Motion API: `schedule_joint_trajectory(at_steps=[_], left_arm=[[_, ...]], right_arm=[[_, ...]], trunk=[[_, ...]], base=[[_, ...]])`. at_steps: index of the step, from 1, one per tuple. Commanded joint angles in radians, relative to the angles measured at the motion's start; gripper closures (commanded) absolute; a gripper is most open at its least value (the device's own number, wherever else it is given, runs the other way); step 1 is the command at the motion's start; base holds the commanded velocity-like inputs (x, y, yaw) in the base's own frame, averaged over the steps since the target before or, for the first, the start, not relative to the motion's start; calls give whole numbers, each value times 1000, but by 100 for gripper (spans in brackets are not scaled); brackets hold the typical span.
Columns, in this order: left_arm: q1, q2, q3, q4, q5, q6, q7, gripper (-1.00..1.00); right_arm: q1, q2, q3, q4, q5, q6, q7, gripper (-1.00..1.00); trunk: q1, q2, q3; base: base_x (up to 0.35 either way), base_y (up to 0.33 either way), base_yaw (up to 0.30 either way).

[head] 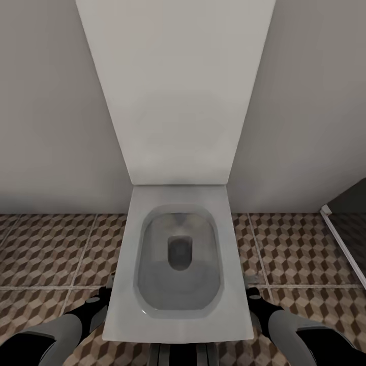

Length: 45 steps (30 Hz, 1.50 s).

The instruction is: Take the four mousetraps from the cabinet in the bathroom and place them on the bathroom floor. Make sure all four end up on the same floor surface, and ensure that at least two of them are either under or directly next to the same bathroom sink.

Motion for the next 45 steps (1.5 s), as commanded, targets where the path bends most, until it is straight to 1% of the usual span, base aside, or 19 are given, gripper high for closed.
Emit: schedule_joint_trajectory(at_steps=[1,9,26,45], left_arm=[[-1,0,-8,1,7,-3,-3,100],[-1,0,-8,1,7,-3,-5,100],[-1,0,-8,1,7,-6,-4,100],[-1,2,-8,1,7,-7,-3,100]], right_arm=[[0,0,5,3,7,-4,-6,100],[2,0,5,3,7,-5,-7,100],[2,2,5,3,7,-7,-7,100],[3,1,5,3,1,-42,-13,100]], trunk=[[0,0,-4],[4,-2,-35],[4,-2,-35],[4,-2,-35]], base=[[0,0,0],[0,0,0],[0,0,0],[0,0,0]])
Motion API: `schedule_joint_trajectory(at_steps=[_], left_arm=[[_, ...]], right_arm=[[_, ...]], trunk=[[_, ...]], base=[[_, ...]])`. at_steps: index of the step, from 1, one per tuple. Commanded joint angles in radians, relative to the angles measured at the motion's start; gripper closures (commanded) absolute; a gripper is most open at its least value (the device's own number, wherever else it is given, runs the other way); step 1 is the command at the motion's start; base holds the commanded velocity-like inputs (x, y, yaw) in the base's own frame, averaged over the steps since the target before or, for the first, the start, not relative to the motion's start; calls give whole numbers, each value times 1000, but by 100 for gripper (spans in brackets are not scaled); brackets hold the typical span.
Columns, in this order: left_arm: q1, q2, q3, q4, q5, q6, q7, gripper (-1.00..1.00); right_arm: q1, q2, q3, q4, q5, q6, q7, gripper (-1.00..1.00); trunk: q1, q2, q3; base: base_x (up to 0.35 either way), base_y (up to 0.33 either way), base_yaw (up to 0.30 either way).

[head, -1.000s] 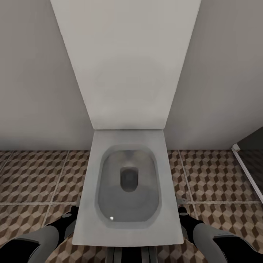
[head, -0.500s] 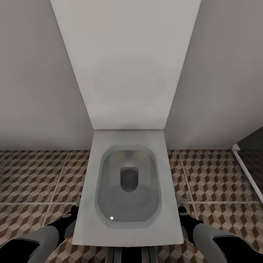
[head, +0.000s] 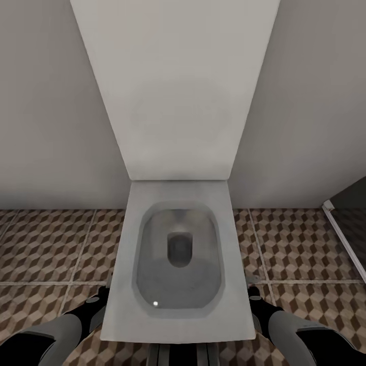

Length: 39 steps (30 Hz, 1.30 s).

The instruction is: Take the four mousetraps from the cabinet in the bathroom and place them on the bathroom floor. Make sure all four end up on the same floor surface, and ensure that at least two of them are either under or directly next to the same bathroom sink.

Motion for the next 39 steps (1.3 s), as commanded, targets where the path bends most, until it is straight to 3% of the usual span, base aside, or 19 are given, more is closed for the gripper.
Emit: schedule_joint_trajectory(at_steps=[1,37,39], left_arm=[[-1,0,-8,1,7,-3,-3,100],[-1,0,-8,1,7,-3,-3,100],[-1,0,-8,1,7,-3,-3,100]], right_arm=[[-1,0,5,3,6,-5,-10,100],[-1,-2,4,3,4,-4,-29,100],[-1,-2,3,3,5,-2,-29,100]], trunk=[[0,0,-1],[0,0,-1],[1,-1,-8]], base=[[0,0,0],[0,0,0],[0,0,0]])
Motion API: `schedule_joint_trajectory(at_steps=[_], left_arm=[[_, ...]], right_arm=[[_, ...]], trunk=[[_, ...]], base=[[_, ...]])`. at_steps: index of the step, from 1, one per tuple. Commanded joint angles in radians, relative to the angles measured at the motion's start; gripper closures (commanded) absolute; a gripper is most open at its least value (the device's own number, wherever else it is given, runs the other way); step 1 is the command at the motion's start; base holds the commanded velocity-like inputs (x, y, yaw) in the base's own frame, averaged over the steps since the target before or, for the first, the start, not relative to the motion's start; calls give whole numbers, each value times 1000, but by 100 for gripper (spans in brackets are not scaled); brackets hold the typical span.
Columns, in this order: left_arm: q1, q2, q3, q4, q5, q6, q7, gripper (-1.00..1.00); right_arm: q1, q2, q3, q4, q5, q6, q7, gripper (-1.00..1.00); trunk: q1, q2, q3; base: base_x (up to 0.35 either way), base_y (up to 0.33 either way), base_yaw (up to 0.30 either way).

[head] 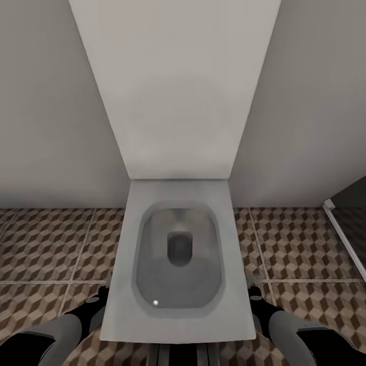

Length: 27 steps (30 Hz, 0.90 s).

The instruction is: Take the four mousetraps from the cabinet in the bathroom and place them on the bathroom floor. Make sure all four end up on the same floor surface, and ensure that at least two of them are either under or directly next to the same bathroom sink.

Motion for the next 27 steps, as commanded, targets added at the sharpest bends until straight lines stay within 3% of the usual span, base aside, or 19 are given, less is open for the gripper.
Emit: schedule_joint_trajectory(at_steps=[1,6,27], left_arm=[[-1,0,-8,1,7,-3,-3,100],[-1,0,-8,1,7,-3,-3,100],[-1,0,-8,1,7,-3,-3,100]], right_arm=[[-1,0,5,3,6,-3,-6,100],[-1,0,5,3,6,-1,-6,100],[-1,1,6,3,6,-4,-6,100]], trunk=[[0,-1,-5],[2,-2,-24],[2,-2,-24]], base=[[0,0,0],[0,0,0],[0,0,0]])
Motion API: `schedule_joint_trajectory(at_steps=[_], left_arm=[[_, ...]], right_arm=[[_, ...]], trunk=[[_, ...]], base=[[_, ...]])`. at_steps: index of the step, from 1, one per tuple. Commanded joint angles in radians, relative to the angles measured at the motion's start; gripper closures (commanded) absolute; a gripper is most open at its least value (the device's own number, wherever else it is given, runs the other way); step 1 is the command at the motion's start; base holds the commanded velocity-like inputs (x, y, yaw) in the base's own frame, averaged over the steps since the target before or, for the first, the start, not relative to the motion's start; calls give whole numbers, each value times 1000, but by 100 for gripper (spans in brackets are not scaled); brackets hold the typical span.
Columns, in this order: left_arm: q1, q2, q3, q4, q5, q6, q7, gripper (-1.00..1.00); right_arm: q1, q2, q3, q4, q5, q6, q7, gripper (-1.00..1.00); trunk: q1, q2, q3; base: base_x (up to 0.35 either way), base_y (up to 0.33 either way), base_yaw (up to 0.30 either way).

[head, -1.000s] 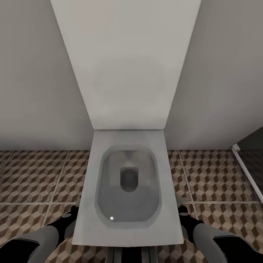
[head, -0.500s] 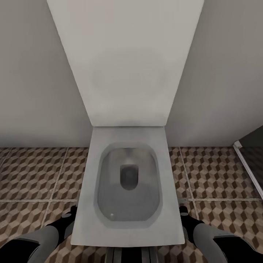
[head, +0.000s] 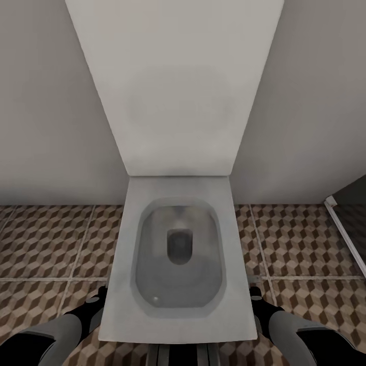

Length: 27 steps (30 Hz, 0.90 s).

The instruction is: Take the four mousetraps from the cabinet in the bathroom and place them on the bathroom floor. Make sure all four end up on the same floor surface, and ensure that at least two of them are either under or directly next to the same bathroom sink.

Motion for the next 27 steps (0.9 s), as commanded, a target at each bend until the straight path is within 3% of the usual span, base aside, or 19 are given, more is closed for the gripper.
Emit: schedule_joint_trajectory(at_steps=[1,27], left_arm=[[-1,0,-8,1,7,-3,-3,100],[-1,0,-8,1,5,-5,-2,100]], right_arm=[[-1,0,5,3,6,-3,-6,100],[-1,2,4,3,5,-8,-6,100]], trunk=[[0,0,-1],[0,0,-1]], base=[[0,0,0],[0,0,0]])
